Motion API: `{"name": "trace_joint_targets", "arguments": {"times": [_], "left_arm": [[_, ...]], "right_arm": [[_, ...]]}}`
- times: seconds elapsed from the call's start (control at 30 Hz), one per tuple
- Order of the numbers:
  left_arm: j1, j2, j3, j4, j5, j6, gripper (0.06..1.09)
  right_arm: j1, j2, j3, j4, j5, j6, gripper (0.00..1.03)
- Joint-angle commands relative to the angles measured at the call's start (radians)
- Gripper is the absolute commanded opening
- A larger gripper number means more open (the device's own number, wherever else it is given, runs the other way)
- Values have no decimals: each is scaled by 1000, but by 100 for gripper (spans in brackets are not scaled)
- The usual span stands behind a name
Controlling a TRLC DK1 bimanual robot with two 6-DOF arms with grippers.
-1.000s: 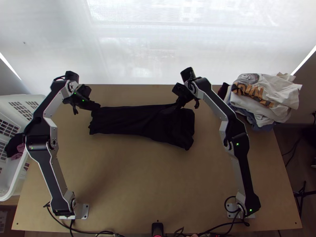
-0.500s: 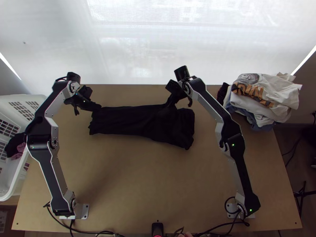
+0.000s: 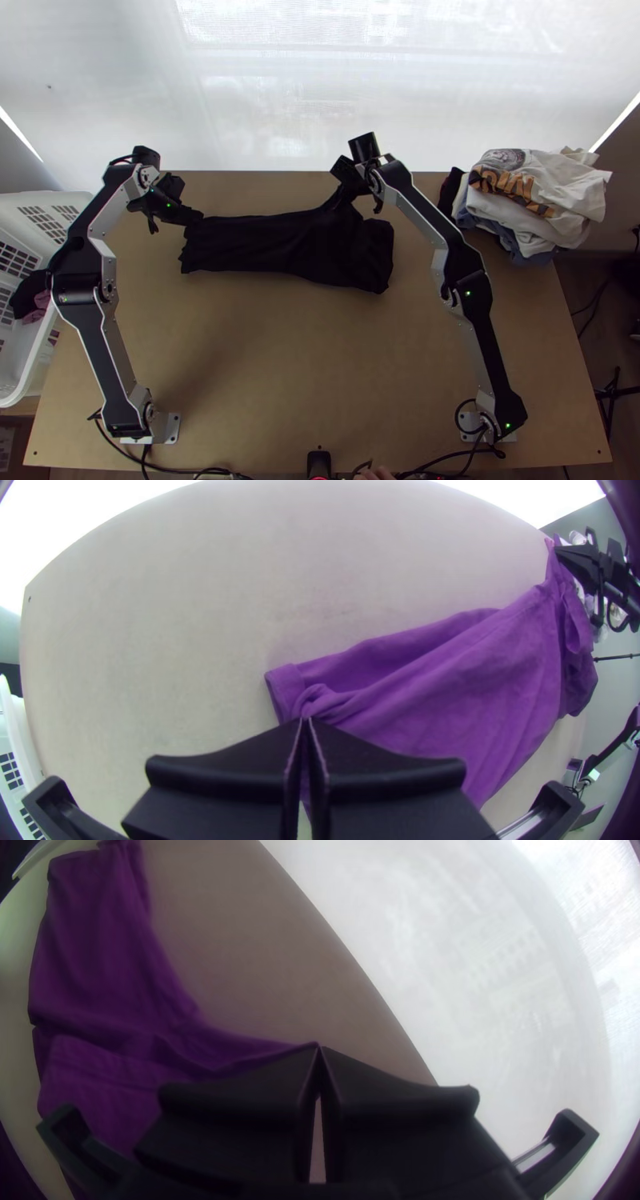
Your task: Fold the t-shirt
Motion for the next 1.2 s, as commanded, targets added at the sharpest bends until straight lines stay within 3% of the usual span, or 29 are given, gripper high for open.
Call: {"name": "trace_joint_targets", "arguments": {"times": [0.0, 0.27, 0.33, 0.37, 0.4, 0.47, 0.53, 0.73, 0.87, 1.03, 1.17], "left_arm": [[5, -1, -3, -1, -1, 2, 9], [4, -3, -9, -1, -1, -5, 9], [1, -4, -8, -1, -1, -10, 10], [-1, -6, -8, -1, -1, -12, 20], [-1, -9, -6, -1, -1, -13, 36], [-5, -18, 1, -15, 1, -16, 80], [-10, -37, 15, -38, 5, -21, 103], [7, -104, 34, -150, 13, -30, 103], [25, -132, -29, -162, 22, -30, 103], [28, -149, -114, -116, 21, -55, 102], [24, -164, -186, -18, 8, -108, 94]], "right_arm": [[2, 14, -18, 17, 8, 8, 3], [-2, 47, -17, 34, 8, 32, 3], [-5, 45, -20, 14, 6, 54, 9], [-10, 42, -20, -1, 6, 72, 14], [-18, 34, -25, -18, 6, 88, 19], [-36, 11, -29, -58, 3, 106, 35], [-54, -25, -41, -81, -14, 121, 48], [-82, -160, -64, -145, -45, 140, 90], [-77, -236, -68, -187, -58, 151, 98], [-11, -325, -130, -245, -91, 174, 98], [65, -372, -247, -240, -92, 174, 98]]}}
